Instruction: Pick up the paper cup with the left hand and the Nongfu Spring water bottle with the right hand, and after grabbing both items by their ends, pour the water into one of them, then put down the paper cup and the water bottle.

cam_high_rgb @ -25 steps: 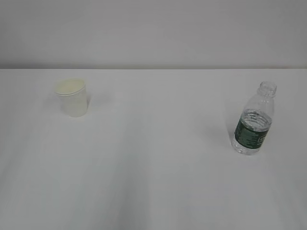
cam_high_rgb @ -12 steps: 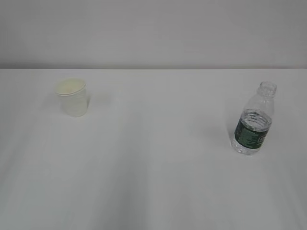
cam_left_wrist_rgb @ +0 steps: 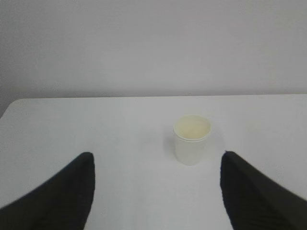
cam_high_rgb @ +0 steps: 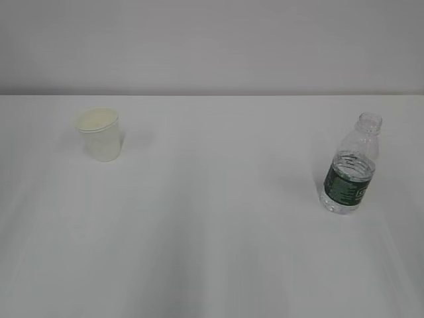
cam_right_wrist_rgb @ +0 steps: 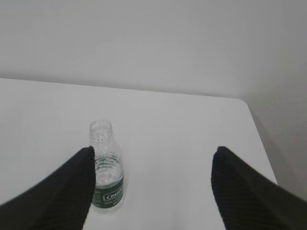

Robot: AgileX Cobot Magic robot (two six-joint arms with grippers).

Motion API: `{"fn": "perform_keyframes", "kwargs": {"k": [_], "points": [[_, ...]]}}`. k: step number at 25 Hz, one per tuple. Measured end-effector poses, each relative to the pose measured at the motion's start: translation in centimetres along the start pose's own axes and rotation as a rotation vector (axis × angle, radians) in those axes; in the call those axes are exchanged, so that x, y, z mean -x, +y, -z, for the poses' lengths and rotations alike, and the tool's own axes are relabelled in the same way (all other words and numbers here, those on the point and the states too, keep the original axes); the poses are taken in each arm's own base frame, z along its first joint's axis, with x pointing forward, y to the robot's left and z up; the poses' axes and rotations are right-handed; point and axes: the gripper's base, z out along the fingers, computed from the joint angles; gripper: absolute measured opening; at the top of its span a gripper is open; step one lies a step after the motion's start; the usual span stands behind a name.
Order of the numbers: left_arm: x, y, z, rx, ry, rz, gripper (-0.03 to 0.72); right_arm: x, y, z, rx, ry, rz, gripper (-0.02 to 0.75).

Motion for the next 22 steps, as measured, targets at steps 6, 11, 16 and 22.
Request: {"fn": "perform_keyframes", "kwargs": {"k": [6,11,16,22], "points": [[0.2,0.0,0.0,0.005,-0.017,-0.014,0.587,0.9,0.0,-1.9,-0.002,-0.052,0.027,0.573],[0.2,0.1,0.0,0.009,-0.023,-0.027,0.587,0.3,0.1,-3.1,-0.005,-0.094,0.043,0.573],[0.2,0.1,-0.8,0.012,-0.017,-0.032,0.587,-0.6,0.2,-3.6,-0.006,-0.126,0.047,0.573],[0.1,0.2,-2.6,0.017,-0.002,-0.031,0.587,-1.0,0.2,-4.4,-0.005,-0.133,0.048,0.573]]}}
